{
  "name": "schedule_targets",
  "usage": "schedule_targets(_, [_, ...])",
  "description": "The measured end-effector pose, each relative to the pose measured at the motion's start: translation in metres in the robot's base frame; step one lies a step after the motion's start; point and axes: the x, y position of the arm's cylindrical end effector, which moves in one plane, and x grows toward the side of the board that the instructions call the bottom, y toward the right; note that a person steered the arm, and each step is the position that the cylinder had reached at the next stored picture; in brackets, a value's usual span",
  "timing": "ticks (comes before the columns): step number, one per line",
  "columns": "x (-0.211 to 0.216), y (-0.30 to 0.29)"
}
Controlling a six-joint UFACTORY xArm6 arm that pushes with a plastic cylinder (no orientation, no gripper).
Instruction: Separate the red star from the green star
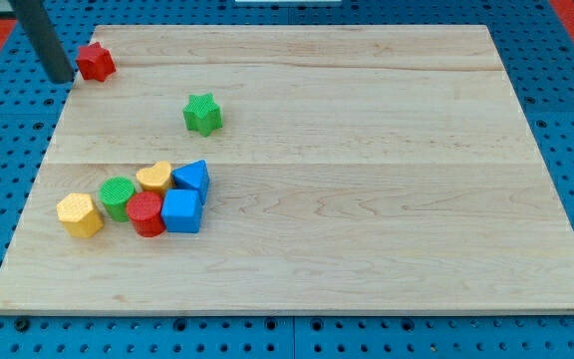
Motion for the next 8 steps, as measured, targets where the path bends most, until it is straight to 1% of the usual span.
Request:
schedule_targets(1, [-0.004,0.064])
schedule_targets(2, [-0.032,0.096])
schedule_targets(3, [0.010,0.119])
schedule_targets(4, [0.042,0.244])
schedule_targets(5, [0.096,0.288])
schedule_targets(6, [0.088,0.190])
schedule_targets(7, [0.045,0.148])
schedule_targets(8, [0.042,0.141])
